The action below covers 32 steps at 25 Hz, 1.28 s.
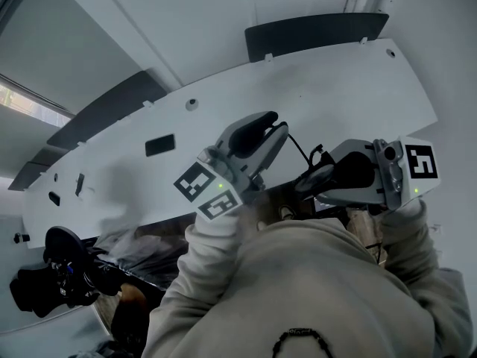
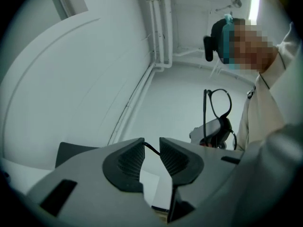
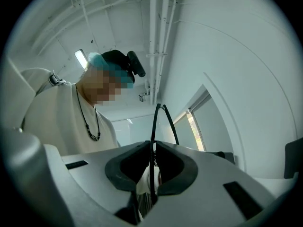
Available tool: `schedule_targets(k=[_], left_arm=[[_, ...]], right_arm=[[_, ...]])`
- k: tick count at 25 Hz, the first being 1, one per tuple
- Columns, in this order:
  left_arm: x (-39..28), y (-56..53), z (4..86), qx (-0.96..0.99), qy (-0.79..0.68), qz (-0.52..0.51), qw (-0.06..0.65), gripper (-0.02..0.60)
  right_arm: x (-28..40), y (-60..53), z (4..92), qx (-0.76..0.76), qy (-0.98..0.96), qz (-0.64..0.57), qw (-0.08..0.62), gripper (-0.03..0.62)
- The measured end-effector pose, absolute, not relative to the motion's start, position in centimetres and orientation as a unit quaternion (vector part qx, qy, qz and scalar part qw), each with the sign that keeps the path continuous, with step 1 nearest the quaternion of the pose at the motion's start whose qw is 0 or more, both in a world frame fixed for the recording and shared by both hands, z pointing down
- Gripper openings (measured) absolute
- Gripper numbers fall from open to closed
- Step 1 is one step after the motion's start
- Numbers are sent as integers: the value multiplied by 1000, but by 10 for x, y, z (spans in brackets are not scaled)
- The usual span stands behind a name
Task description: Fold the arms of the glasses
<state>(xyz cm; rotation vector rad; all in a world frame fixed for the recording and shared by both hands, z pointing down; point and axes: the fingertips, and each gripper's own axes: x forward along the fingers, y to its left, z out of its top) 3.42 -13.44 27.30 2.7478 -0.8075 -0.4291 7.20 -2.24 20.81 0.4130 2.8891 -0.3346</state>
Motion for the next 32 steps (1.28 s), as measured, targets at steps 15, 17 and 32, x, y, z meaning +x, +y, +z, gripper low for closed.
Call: schedule_targets(k=[15, 17, 32], left_arm=[[32, -119, 244, 952, -258, -148, 77, 51], [33, -118, 240, 953, -254, -148, 72, 49], [35, -111, 229, 957, -241, -148, 64, 39]], right_arm=[[74, -26, 226, 125, 980, -148, 55, 57], [73, -26, 226, 127, 979, -149, 54, 57], [71, -24, 228, 130, 978, -157, 41, 55]])
